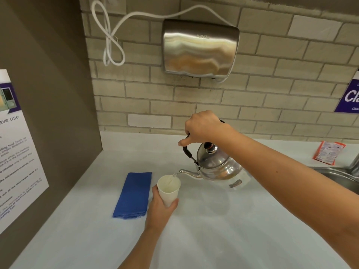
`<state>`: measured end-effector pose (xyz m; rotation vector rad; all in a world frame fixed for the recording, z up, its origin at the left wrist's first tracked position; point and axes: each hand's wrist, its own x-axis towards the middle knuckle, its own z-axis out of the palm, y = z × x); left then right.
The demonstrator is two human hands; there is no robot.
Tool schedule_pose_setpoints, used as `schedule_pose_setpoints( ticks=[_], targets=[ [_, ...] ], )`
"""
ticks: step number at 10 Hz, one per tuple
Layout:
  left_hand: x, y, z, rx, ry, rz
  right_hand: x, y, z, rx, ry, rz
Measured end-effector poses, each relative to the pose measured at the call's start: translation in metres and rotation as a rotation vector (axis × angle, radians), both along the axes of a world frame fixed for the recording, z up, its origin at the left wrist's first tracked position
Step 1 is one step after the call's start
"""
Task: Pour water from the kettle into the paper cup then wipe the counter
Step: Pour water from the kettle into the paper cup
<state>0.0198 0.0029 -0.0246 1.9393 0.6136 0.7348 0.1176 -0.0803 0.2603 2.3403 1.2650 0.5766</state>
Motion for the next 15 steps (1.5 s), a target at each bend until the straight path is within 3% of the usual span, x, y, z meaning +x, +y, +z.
schedule_pose_setpoints(
  ticks=[15],
  targets=[
    [0.0017, 0.0015, -0.0034, 0.005, -0.010, 0.008, -0.0082, 0.0060, 0.0067, -0.030, -0.022, -0.018]
  ],
)
